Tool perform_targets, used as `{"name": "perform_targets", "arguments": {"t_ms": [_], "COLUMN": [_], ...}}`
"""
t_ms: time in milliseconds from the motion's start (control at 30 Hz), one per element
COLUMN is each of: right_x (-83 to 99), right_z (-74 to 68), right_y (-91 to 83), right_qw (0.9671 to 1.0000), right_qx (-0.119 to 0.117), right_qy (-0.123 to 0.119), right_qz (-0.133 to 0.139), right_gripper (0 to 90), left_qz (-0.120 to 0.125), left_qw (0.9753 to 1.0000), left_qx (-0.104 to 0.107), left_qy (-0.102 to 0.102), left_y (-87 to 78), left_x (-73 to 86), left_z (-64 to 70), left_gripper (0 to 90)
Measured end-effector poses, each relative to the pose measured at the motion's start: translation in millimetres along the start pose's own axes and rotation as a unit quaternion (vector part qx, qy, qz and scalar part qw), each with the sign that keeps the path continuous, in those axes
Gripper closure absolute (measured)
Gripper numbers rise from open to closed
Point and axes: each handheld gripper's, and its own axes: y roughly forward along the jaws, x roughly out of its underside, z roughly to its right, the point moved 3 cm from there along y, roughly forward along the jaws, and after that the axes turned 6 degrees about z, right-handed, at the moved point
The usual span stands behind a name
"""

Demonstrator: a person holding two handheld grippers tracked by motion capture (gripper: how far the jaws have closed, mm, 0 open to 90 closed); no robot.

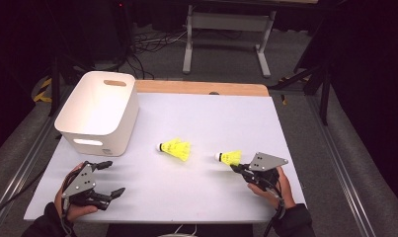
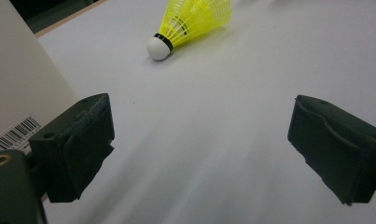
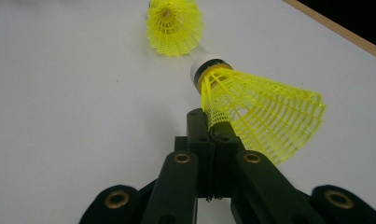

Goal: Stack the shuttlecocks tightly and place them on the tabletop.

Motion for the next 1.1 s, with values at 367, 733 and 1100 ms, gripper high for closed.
{"name": "perform_targets", "arguments": {"t_ms": [367,733,1100], "right_x": [-12.4,-29.3,-44.9], "right_z": [-2.7,-9.7,-15.8], "right_y": [31.9,72.7,105.0], "right_qw": [0.9999,0.9991,0.9981], "right_qx": [-0.009,-0.031,-0.049], "right_qy": [-0.006,-0.014,-0.021], "right_qz": [-0.012,-0.027,-0.032], "right_gripper": [89.6,89.6,89.6], "left_qz": [0.001,-0.001,0.003], "left_qw": [1.0000,1.0000,1.0000], "left_qx": [0.002,0.005,0.007], "left_qy": [-0.001,-0.002,-0.001], "left_y": [0.4,1.0,-0.4], "left_x": [-0.1,0.4,0.0], "left_z": [0.2,-0.1,0.2], "left_gripper": [7.9,7.9,7.9]}}
